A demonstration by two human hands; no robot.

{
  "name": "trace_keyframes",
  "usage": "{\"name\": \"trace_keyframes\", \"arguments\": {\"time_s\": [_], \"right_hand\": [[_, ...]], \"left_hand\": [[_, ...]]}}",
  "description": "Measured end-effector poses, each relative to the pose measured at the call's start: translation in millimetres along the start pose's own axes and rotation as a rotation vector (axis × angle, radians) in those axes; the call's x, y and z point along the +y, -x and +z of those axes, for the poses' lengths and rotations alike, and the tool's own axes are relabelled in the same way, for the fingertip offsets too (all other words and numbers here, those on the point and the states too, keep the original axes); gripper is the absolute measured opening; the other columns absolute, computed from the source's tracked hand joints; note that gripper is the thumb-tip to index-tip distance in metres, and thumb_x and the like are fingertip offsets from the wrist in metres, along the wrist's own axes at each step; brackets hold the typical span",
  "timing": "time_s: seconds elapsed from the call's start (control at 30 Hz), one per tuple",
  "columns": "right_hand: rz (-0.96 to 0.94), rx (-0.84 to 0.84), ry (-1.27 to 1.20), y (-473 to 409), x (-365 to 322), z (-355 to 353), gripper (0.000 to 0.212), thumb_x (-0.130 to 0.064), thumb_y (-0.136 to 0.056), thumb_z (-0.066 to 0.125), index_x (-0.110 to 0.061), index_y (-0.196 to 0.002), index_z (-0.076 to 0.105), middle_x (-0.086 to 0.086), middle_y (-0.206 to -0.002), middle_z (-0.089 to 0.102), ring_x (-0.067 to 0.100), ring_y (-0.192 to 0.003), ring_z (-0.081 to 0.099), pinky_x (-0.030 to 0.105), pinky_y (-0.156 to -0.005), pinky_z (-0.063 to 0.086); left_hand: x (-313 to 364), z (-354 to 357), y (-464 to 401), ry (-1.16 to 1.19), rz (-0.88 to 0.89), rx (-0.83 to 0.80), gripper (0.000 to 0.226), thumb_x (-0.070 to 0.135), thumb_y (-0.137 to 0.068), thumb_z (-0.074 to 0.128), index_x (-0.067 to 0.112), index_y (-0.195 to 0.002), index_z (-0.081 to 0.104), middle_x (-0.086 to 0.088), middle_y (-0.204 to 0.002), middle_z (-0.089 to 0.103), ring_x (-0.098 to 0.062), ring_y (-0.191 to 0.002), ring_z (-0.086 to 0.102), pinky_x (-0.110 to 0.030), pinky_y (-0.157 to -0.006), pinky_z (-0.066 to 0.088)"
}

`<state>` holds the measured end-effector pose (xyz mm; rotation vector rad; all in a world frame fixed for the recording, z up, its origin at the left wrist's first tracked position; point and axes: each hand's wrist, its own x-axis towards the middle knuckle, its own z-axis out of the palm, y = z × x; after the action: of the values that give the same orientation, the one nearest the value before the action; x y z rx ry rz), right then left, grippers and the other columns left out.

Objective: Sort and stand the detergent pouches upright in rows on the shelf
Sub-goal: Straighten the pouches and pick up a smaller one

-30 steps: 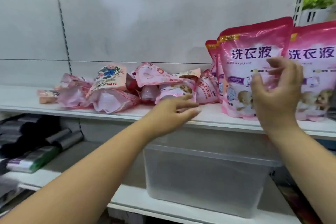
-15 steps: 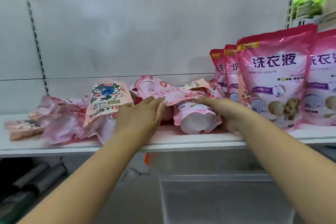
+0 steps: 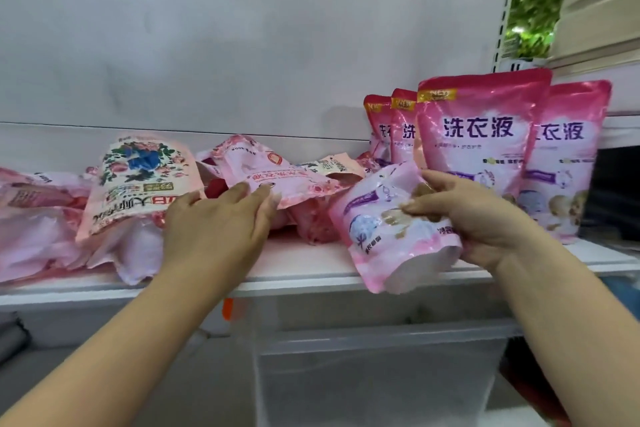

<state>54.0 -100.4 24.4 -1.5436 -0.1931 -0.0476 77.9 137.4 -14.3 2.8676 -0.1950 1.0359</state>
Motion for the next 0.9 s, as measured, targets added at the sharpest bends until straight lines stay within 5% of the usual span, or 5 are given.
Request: {"name": "trace_keyframes", "arguments": {"time_s": [0.2, 0.37, 0.53, 0.63, 0.9], "right_hand": [[-0.257, -0.115, -0.133, 42, -9, -12, 0.048, 0.004, -0.048, 0.069, -0.012, -0.093, 0.067, 0.004, -0.066, 0.070, 0.016, -0.053, 0.067, 0.025, -0.049, 0.056], [-0.564, -0.218, -0.157, 47, -20, 2, 0.046, 0.012, -0.047, 0.072, -0.022, -0.076, 0.073, -0.002, -0.059, 0.068, 0.009, -0.049, 0.065, 0.015, -0.045, 0.049], [-0.505, -0.492, -0.168, 24, -19, 22, 0.047, 0.012, -0.061, 0.053, -0.018, -0.097, 0.059, -0.002, -0.065, 0.069, 0.010, -0.052, 0.065, 0.016, -0.048, 0.050], [-0.481, -0.541, -0.139, 10, -12, 33, 0.051, 0.014, -0.060, 0.060, -0.019, -0.099, 0.055, -0.002, -0.069, 0.070, 0.008, -0.056, 0.067, 0.017, -0.049, 0.051], [-0.452, -0.327, -0.009, -31, -24, 51, 0.078, -0.026, -0.054, 0.083, -0.021, -0.123, 0.046, 0.002, -0.132, 0.050, 0.016, -0.118, 0.054, 0.032, -0.098, 0.045]], "left_hand": [[14, -31, 0, 0.438, -0.162, -0.079, 0.084, 0.077, -0.080, 0.009, 0.018, -0.105, 0.063, -0.009, -0.106, 0.062, -0.026, -0.099, 0.053, -0.032, -0.074, 0.032], [47, -59, 13, 0.946, -0.169, -0.281, 0.086, 0.084, -0.050, 0.011, 0.031, -0.073, 0.075, 0.025, -0.055, 0.062, 0.003, -0.068, 0.053, -0.021, -0.080, 0.029], [59, -76, 9, 1.883, -0.072, -0.246, 0.057, 0.061, -0.080, 0.042, 0.019, -0.113, 0.063, -0.009, -0.108, 0.069, -0.028, -0.102, 0.065, -0.045, -0.089, 0.050], [63, -75, 5, 1.914, -0.219, 0.007, 0.024, 0.030, -0.079, 0.059, 0.014, -0.095, 0.067, -0.013, -0.091, 0.072, -0.028, -0.080, 0.070, -0.044, -0.071, 0.057], [23, -83, -27, 1.646, -0.342, 0.288, 0.013, 0.031, -0.085, 0.061, 0.021, -0.080, 0.067, -0.002, -0.073, 0.073, -0.019, -0.065, 0.070, -0.038, -0.059, 0.058]]}}
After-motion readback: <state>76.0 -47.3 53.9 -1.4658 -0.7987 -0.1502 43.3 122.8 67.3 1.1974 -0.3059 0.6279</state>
